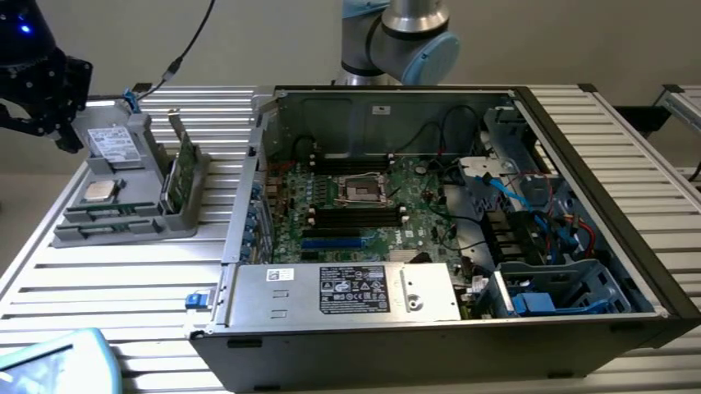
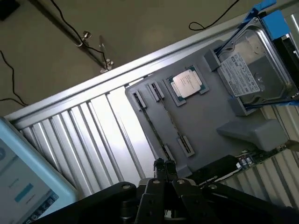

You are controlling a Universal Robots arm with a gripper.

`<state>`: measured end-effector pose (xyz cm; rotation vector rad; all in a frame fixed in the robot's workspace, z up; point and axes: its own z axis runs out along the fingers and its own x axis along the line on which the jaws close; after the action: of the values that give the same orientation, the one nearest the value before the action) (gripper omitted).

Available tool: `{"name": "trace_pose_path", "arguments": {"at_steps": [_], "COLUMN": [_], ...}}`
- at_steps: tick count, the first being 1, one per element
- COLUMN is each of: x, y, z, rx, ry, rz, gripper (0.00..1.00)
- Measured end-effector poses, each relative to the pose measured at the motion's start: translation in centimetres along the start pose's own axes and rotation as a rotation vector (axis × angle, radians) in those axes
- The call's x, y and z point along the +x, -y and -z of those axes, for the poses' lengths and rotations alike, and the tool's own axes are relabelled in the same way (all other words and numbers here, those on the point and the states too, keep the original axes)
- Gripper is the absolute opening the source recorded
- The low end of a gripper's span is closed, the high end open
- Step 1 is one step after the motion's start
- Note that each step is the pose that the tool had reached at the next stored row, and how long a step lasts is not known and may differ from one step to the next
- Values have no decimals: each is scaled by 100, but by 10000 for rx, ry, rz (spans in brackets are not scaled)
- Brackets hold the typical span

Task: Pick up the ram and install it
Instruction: 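Pick up the ram and move it above insertion slot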

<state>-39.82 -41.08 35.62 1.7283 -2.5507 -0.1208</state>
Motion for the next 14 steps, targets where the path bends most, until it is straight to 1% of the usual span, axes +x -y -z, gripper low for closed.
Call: {"name": "trace_pose_path", "arguments": {"at_steps": [4, 6, 9, 14], "x": [0, 0, 0, 0], "y": [1, 2, 3, 4], "z": [-7, -13, -21, -36], "rx": [-31, -40, -48, -47], "ry": [18, 14, -24, -115], "rz": [731, 1092, 1639, 2548], "gripper": [11, 11, 11, 11]}}
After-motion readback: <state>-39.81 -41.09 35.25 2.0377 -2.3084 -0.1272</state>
